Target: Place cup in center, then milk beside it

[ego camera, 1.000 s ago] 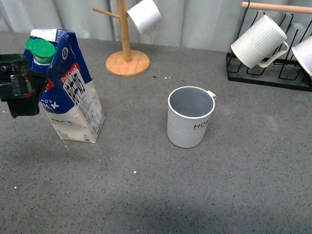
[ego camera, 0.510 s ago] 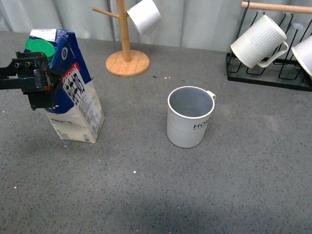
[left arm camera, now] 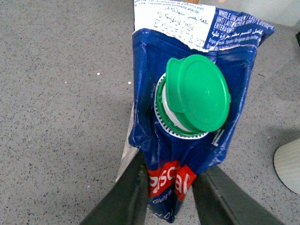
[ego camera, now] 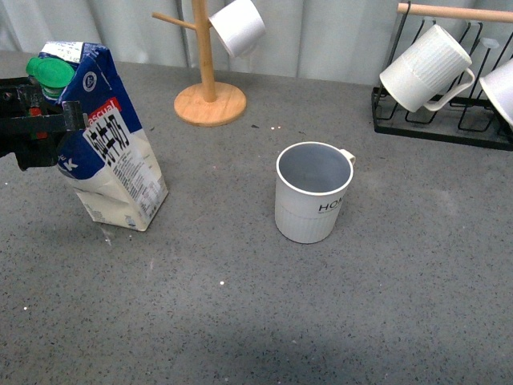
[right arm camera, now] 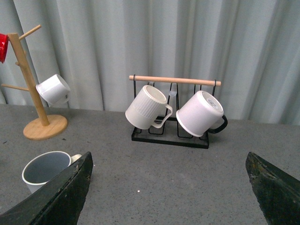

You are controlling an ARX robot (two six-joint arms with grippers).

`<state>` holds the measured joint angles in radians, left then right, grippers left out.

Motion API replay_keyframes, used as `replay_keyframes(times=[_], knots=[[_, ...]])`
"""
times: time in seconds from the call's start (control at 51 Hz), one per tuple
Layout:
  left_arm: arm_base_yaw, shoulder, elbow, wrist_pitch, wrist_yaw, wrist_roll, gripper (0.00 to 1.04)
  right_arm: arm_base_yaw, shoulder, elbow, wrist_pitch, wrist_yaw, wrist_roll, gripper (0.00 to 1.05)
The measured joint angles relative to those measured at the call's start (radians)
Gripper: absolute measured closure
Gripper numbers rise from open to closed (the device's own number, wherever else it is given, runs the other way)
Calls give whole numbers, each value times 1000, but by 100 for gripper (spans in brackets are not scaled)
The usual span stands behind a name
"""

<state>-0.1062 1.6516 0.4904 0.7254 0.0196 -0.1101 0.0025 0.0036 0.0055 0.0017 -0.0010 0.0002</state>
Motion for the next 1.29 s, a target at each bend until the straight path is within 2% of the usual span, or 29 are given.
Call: replay_keyframes(times=[0.118, 0.196, 0.431, 0.588, 0.745, 1.157, 1.196, 1.294], knots=[[-14, -16, 0, -8, 3, -11, 94, 0, 0, 0, 0, 0, 0, 9], [-30, -32, 0, -12, 5, -18, 101, 0, 0, 0, 0, 0, 0, 9], [-117, -53, 0, 3, -47, -37, 101, 0, 0, 0, 0, 0, 0, 9], [-254, 0, 24, 42, -140, -71, 101, 0, 0, 0, 0, 0, 0, 9], [-338, 77, 70, 67, -195, -79, 101, 0, 0, 0, 0, 0, 0, 9], [-402, 130, 116, 32, -230, -77, 101, 0, 0, 0, 0, 0, 0, 9], [-402, 130, 119, 30, -238, -76, 98, 0, 0, 0, 0, 0, 0, 9], [-402, 130, 123, 19, -250, -75, 76, 0, 0, 0, 0, 0, 0, 9]])
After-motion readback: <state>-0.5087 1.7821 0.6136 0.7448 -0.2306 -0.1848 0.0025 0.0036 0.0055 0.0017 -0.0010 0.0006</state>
